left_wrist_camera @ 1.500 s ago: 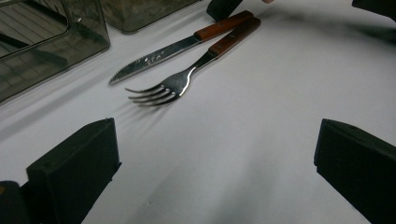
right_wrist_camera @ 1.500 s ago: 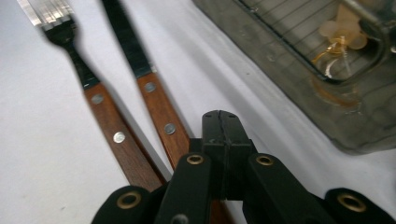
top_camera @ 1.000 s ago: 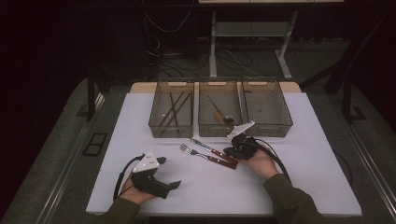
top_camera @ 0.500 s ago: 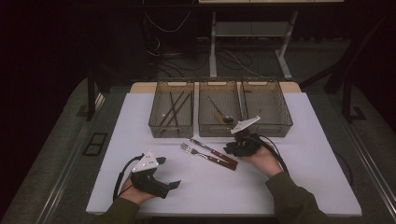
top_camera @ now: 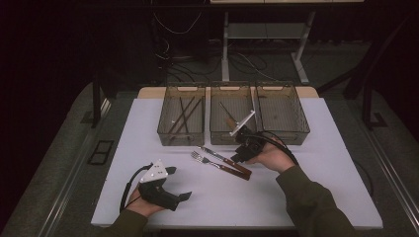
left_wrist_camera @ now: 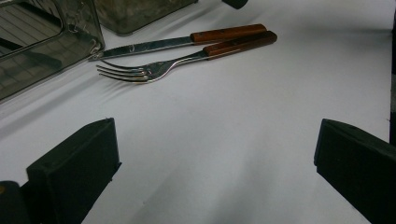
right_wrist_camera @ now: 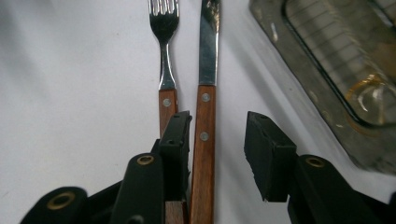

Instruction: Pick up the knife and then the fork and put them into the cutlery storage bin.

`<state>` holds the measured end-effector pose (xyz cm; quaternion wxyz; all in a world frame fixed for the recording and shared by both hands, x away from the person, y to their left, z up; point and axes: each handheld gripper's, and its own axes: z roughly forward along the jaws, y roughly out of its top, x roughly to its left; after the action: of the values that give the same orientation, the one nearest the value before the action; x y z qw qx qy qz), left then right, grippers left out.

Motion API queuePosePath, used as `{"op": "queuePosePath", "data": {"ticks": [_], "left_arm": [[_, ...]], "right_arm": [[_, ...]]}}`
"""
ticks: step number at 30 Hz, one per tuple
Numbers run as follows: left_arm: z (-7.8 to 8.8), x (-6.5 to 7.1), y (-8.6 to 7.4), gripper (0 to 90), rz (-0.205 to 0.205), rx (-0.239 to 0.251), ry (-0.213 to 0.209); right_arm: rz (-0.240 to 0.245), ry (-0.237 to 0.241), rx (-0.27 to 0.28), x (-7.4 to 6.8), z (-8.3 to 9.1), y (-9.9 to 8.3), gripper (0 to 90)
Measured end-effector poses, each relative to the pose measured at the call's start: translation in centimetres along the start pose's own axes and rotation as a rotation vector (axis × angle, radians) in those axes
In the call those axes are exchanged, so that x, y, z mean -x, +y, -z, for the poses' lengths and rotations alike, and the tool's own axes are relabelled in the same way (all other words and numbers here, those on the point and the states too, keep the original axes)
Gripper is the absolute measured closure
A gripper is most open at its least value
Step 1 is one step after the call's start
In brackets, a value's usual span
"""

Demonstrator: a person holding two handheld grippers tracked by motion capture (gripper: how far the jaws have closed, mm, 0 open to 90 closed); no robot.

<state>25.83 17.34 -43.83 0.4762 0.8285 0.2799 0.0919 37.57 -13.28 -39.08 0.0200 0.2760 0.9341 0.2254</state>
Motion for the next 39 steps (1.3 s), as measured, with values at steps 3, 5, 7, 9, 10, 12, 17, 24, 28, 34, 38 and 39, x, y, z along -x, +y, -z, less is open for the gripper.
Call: {"op": "queuePosePath", "data": {"ticks": [3, 5, 7, 9, 10, 12, 17, 24, 28, 34, 38, 39], "left_arm": [[-0.2, 0.1, 0.1, 0.0, 0.000, 0.008, -0.004], [-0.2, 0.2, 0.0, 0.0, -0.005, 0.006, -0.007], [-0.1, 0.1, 0.1, 0.0, -0.006, 0.006, -0.009], [-0.1, 0.1, 0.1, 0.0, -0.007, 0.009, -0.012], [-0.1, 0.1, 0.1, 0.0, -0.009, 0.004, -0.014], [-0.2, 0.1, 0.1, 0.0, -0.009, 0.008, -0.016], [-0.2, 0.1, 0.1, 0.0, -0.018, 0.010, -0.018], [-0.2, 0.1, 0.1, 0.0, -0.018, 0.006, -0.019], [-0.2, 0.1, 0.1, 0.0, -0.016, 0.004, -0.021], [-0.3, 0.1, 0.1, 0.0, -0.018, 0.004, -0.019], [-0.3, 0.1, 0.1, 0.0, -0.016, 0.005, -0.018], [-0.3, 0.1, 0.1, 0.0, -0.017, 0.005, -0.019]], "right_arm": [[0.008, 0.003, -0.051, 0.0, -0.9, 0.8, 61.2], [0.010, -0.005, -0.081, 0.0, -1.4, 1.3, 63.2], [0.010, -0.003, -0.108, 0.1, -1.8, 1.7, 64.4], [0.016, 0.003, -0.141, 0.1, -2.2, 2.2, 65.1], [0.023, -0.003, -0.158, 0.0, -2.4, 2.4, 65.4], [0.030, -0.004, -0.186, -0.1, -2.8, 2.7, 66.4], [0.061, -0.010, -0.243, -0.5, -3.9, 3.3, 69.5], [0.093, -0.036, -0.296, -0.8, -4.8, 3.6, 74.1], [0.125, -0.073, -0.315, -1.3, -5.0, 3.7, 76.1], [0.140, -0.112, -0.325, -1.8, -5.1, 3.8, 77.7], [0.130, -0.108, -0.329, -1.8, -5.1, 3.9, 78.0], [0.131, -0.113, -0.330, -1.9, -5.1, 3.9, 78.0]]}}
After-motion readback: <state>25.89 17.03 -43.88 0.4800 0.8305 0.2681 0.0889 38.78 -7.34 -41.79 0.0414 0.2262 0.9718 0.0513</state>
